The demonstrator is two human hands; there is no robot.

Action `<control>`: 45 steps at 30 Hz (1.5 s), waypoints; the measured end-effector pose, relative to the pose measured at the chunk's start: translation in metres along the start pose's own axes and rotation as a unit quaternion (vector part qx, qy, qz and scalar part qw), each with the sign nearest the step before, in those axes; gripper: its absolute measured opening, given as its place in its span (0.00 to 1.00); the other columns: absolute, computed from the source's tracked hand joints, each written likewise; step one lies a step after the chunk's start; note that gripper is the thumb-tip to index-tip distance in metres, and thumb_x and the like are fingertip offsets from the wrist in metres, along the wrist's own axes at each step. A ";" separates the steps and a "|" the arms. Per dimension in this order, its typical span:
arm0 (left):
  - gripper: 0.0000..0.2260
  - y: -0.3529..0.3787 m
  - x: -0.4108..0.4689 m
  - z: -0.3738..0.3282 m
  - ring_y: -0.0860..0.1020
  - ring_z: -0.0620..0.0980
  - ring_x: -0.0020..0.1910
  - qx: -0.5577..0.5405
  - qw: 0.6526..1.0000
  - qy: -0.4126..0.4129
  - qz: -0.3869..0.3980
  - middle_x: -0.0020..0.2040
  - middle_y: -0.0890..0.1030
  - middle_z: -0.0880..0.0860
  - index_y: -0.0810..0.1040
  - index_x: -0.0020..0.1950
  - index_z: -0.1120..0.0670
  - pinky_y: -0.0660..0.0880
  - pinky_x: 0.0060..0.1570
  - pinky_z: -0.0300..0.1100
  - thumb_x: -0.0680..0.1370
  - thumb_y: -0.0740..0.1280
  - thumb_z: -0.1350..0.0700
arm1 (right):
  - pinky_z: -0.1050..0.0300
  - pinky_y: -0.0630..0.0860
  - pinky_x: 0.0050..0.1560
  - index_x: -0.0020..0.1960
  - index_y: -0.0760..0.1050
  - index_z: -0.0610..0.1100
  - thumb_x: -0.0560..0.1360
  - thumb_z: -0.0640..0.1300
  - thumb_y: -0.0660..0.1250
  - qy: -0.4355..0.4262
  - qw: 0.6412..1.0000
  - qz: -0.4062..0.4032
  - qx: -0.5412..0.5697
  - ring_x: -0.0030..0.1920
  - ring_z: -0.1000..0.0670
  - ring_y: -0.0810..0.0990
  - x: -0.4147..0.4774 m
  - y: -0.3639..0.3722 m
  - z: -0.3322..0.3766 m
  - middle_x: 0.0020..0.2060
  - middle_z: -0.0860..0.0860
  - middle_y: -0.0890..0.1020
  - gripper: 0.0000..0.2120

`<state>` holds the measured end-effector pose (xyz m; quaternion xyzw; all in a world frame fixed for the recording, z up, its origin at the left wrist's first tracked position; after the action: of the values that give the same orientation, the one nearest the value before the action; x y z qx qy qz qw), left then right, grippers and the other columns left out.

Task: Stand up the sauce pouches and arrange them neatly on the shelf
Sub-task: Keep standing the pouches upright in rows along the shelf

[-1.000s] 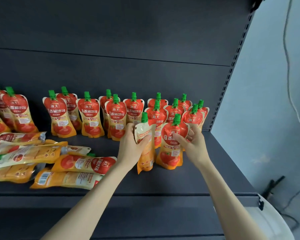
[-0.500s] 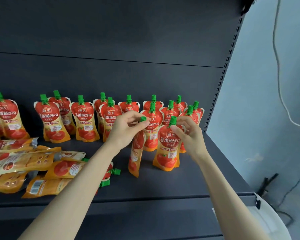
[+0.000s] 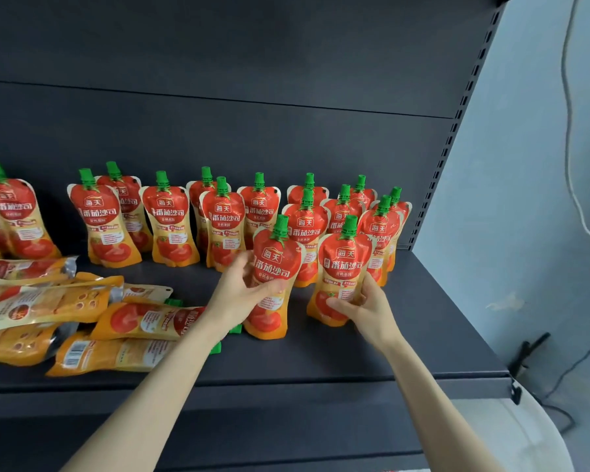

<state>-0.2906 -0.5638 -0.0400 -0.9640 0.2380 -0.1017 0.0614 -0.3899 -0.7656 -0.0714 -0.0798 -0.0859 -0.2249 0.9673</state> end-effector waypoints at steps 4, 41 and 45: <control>0.24 0.020 0.005 0.001 0.77 0.39 0.52 -0.050 0.993 0.038 -0.096 0.55 0.78 0.46 0.69 0.61 0.50 0.75 0.47 0.32 0.69 0.75 0.57 | 0.65 0.79 0.46 0.59 0.71 0.44 0.67 0.29 0.73 -0.014 0.999 -0.034 -0.013 0.48 0.59 0.82 0.008 -0.007 0.001 0.50 0.51 0.82 0.25; 0.26 0.048 -0.001 0.032 0.75 0.49 0.57 0.108 0.990 -0.011 -0.088 0.62 0.76 0.53 0.67 0.66 0.55 0.70 0.52 0.39 0.71 0.73 0.56 | 0.56 0.75 0.56 0.60 0.69 0.48 0.71 0.46 0.73 0.001 0.984 -0.076 -0.162 0.54 0.52 0.78 0.004 -0.011 -0.014 0.54 0.54 0.79 0.22; 0.28 0.049 -0.001 0.030 0.74 0.53 0.62 0.124 0.988 -0.028 -0.087 0.64 0.74 0.54 0.65 0.67 0.56 0.69 0.53 0.40 0.72 0.73 0.56 | 0.58 0.75 0.54 0.60 0.68 0.47 0.70 0.45 0.74 0.012 0.987 -0.065 -0.146 0.54 0.52 0.78 0.003 -0.012 -0.012 0.54 0.53 0.79 0.22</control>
<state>-0.3067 -0.6043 -0.0778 -0.9684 0.1370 -0.1085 0.1780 -0.3914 -0.7801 -0.0813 -0.2116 -0.0458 -0.2984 0.9296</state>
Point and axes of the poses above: each hand's wrist, its own x-axis towards the middle knuckle, its own y-axis out of the palm, z = x × y, the point moved 1 cm from there along x, towards the middle knuckle
